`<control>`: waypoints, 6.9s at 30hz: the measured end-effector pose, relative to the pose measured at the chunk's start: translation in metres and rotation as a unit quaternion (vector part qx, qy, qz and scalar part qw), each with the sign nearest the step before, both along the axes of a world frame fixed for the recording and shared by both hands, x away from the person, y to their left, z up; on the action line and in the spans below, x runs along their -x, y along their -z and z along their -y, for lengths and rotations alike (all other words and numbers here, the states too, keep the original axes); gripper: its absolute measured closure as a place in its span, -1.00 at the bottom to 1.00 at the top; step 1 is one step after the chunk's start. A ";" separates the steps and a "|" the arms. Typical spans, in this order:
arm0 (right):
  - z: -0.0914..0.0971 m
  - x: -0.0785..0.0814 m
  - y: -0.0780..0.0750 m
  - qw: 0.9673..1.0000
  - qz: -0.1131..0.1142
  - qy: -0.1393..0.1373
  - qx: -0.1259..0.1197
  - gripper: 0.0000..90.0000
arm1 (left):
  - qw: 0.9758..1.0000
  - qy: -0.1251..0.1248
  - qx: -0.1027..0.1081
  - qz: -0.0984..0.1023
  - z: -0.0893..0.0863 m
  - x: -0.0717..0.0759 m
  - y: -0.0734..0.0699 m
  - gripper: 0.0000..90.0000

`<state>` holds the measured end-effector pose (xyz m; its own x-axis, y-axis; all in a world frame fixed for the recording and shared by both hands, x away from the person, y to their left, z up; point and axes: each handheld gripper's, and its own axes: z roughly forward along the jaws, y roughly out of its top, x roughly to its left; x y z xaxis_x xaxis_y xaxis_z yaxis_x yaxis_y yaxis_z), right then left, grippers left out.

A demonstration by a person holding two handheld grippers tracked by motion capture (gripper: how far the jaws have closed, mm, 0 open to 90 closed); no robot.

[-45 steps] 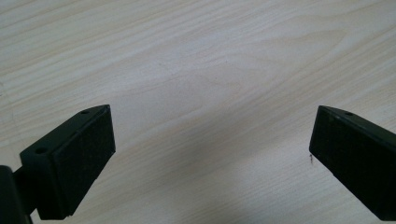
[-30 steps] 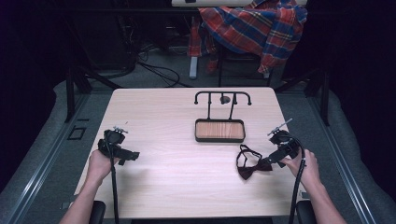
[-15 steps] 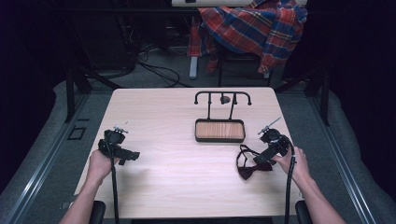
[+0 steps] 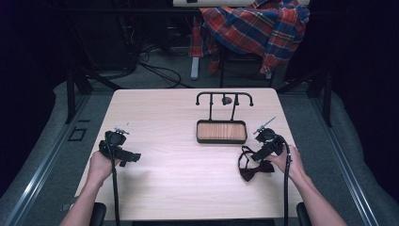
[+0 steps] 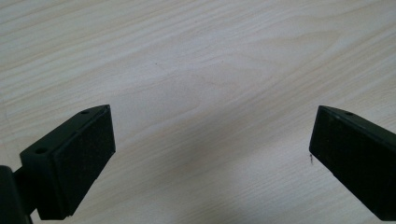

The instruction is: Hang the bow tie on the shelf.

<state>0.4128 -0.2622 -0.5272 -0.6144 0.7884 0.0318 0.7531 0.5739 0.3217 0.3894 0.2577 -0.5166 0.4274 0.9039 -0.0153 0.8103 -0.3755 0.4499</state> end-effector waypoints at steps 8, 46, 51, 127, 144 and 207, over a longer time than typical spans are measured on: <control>-0.009 -0.007 0.006 1.000 -0.005 -0.017 0.025 0.18 | 1.000 0.003 -0.003 0.000 0.001 0.001 0.000 -1.00; -0.020 0.022 -0.039 0.995 0.091 -0.034 -0.014 0.96 | 1.000 0.010 -0.007 0.001 0.002 0.001 -0.001 -0.96; -0.022 0.024 -0.044 0.994 0.103 -0.038 -0.010 0.97 | 1.000 0.011 -0.007 -0.001 0.003 0.001 0.000 -0.96; -0.015 0.004 -0.117 0.964 0.266 0.008 -0.020 0.97 | 1.000 0.021 -0.005 -0.004 0.006 -0.001 0.002 -0.95; -0.016 -0.008 -0.129 0.957 0.288 0.026 -0.027 0.97 | 1.000 0.020 -0.006 -0.006 0.006 -0.001 0.002 -0.95; 0.001 -0.065 -0.088 0.967 0.214 0.107 -0.087 0.94 | 1.000 0.023 -0.013 -0.008 0.006 -0.001 0.003 -0.94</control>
<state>0.4775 -0.2633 -0.4388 -0.4231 0.9049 -0.0463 0.6251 0.3285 0.7080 0.3903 0.2519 -0.5193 0.4678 0.8838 0.0008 0.7988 -0.4233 0.4274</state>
